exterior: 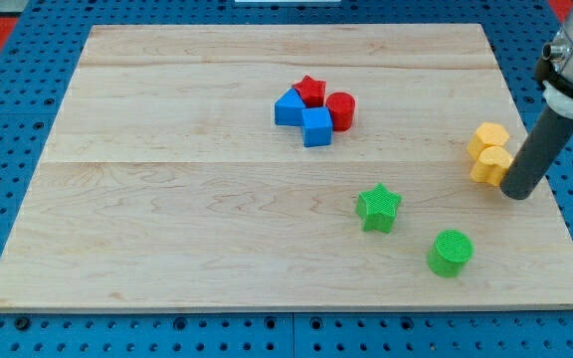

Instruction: Push yellow hexagon towards top right

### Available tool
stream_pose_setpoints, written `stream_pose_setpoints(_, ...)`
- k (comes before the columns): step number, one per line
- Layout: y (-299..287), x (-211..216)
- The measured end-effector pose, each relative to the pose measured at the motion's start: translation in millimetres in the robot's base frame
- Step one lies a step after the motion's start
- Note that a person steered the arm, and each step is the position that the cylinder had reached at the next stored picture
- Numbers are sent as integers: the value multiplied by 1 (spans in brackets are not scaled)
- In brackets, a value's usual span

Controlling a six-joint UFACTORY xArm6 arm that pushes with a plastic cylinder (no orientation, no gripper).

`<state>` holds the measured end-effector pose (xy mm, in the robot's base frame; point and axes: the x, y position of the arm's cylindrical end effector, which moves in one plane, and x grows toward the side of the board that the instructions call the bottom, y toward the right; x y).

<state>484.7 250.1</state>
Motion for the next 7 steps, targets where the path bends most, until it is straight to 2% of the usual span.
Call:
stream_pose_setpoints(2, 4, -27)
stream_pose_setpoints(3, 15, -20)
stream_pose_setpoints(4, 25, 36)
stream_pose_setpoints(5, 14, 55)
stream_pose_setpoints(6, -12, 37)
stream_pose_setpoints(7, -20, -24)
